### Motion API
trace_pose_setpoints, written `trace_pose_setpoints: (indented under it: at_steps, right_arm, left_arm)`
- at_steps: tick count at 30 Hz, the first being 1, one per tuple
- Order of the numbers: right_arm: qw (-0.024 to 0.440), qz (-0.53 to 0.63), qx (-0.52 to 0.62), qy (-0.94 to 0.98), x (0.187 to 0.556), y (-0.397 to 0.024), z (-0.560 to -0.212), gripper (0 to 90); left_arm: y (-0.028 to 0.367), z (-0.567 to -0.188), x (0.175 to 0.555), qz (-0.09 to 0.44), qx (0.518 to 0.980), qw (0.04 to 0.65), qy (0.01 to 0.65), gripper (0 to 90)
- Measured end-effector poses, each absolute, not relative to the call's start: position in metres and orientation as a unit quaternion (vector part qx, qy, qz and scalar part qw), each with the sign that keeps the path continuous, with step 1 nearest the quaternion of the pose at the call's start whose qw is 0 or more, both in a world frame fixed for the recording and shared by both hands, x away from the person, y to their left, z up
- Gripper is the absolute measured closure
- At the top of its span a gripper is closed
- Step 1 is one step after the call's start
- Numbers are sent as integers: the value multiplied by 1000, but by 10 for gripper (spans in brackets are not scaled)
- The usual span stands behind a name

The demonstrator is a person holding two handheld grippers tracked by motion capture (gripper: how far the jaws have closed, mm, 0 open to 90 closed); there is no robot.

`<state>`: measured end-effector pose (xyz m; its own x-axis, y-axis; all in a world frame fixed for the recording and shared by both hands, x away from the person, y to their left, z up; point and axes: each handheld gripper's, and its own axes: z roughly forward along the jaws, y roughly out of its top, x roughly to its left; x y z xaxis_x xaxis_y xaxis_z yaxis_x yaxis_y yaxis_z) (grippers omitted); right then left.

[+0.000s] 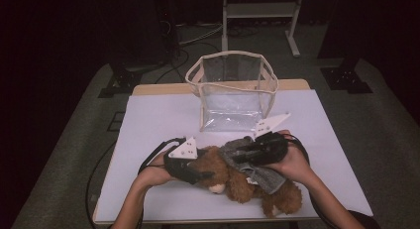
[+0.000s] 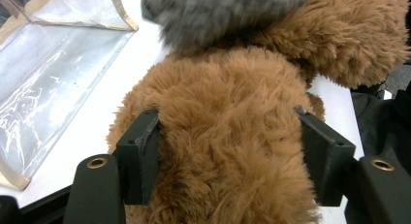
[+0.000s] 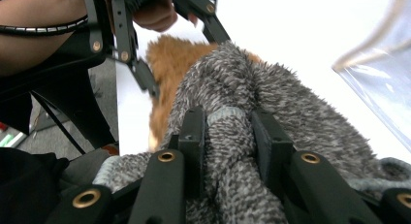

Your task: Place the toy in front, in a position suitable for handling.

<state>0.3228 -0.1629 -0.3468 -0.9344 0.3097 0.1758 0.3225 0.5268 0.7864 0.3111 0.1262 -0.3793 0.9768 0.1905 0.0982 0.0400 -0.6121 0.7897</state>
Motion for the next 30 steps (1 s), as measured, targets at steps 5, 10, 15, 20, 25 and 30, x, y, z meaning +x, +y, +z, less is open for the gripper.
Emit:
trace_pose_setpoints:
  at_steps: [5,10,15,20,25,30]
  right_arm:
    - [-6,-462,-208,-862,309,-200,-350,683]
    - [-17,-470,-242,-849,295,-235,-356,682]
    - [-21,-478,-264,-837,288,-254,-362,683]
    - [-19,-481,-259,-837,288,-248,-363,682]
    - [-17,-479,-245,-843,295,-234,-362,682]
    - [-11,-478,-239,-845,305,-222,-364,683]
  left_arm:
    - [126,-379,311,86,894,435,64,335]
    - [126,-379,311,86,894,435,62,330]
    - [127,-379,311,85,894,435,60,325]
    - [127,-379,312,84,894,436,60,301]
    - [125,-379,313,88,893,437,59,211]
    - [120,-382,320,85,893,437,65,114]
